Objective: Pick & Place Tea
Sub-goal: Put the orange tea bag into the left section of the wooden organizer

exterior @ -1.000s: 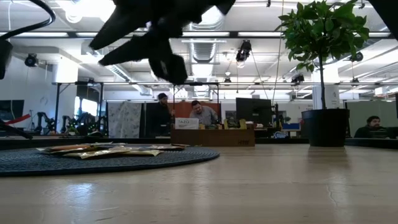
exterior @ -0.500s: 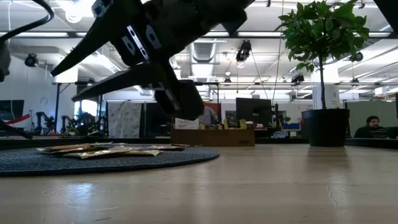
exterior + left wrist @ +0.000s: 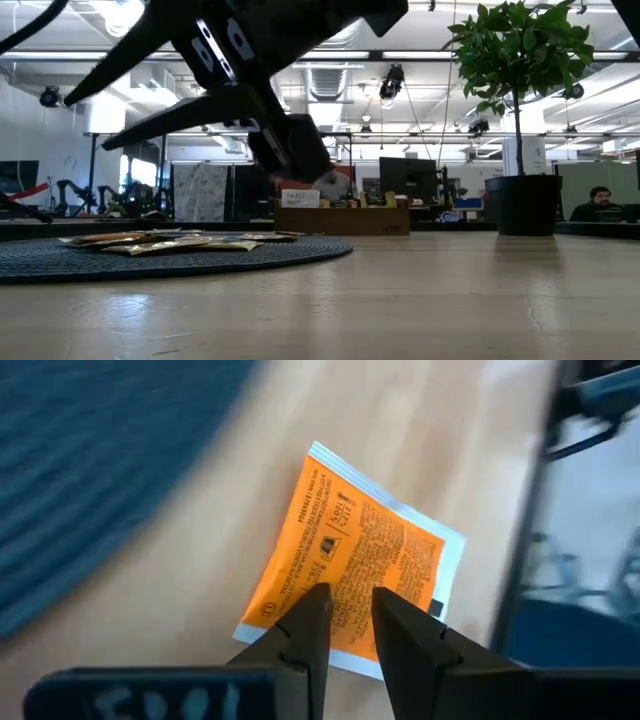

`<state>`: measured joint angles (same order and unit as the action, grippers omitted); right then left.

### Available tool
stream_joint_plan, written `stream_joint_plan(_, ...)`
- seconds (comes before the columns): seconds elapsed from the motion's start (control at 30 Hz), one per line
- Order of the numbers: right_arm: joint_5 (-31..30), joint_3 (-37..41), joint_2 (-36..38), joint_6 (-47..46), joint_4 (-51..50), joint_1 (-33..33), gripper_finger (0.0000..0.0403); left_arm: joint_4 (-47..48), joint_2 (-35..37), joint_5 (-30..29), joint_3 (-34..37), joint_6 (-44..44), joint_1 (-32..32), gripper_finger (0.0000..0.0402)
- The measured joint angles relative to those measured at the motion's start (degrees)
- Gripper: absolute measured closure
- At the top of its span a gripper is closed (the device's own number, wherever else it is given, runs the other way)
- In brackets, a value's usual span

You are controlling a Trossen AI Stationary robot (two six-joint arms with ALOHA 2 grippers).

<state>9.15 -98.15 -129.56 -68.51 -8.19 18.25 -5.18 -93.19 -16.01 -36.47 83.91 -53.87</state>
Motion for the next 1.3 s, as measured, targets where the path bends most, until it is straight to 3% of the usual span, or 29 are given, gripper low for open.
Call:
stream_joint_plan(0.17,0.1,-0.1,1.3,-0.3,-6.5,2.7,0.0304,-13.1,-8.2,-2.3,0.1,-1.7,2.8,0.0319)
stream_joint_plan(0.37,0.5,0.2,2.4,-7.1,-16.6,7.6,0.0306,-16.6,-10.7,-4.3,-0.2,-2.2,8.1,0.0319)
stream_joint_plan(0.5,-0.6,1.1,2.4,-11.8,-15.3,8.7,0.0296,-16.8,-10.7,-4.7,-1.8,-6.1,11.3,0.0319)
stream_joint_plan(0.67,-7.6,2.4,2.4,-15.1,-15.4,9.1,0.0271,-16.8,-10.9,-5.1,-4.1,-9.3,14.2,0.0319)
stream_joint_plan(0.9,-7.9,5.3,2.1,-20.6,-14.8,9.3,0.0225,-16.2,-11.1,-5.1,-6.0,-10.3,15.1,0.0319)
stream_joint_plan(1.0,-8.1,8.4,2.1,-24.5,-10.1,9.6,0.0210,-15.5,-11.1,-5.6,-6.5,-10.3,15.1,0.0319)
stream_joint_plan(1.13,-9.5,11.2,2.2,-27.6,-2.4,9.9,0.0201,-15.3,-11.1,-5.8,-6.9,-10.3,15.1,0.0319)
stream_joint_plan(1.3,-10.8,11.6,2.2,-28.9,-1.3,9.9,0.0200,-15.3,-11.1,-6.2,-7.4,-10.3,15.2,0.0319)
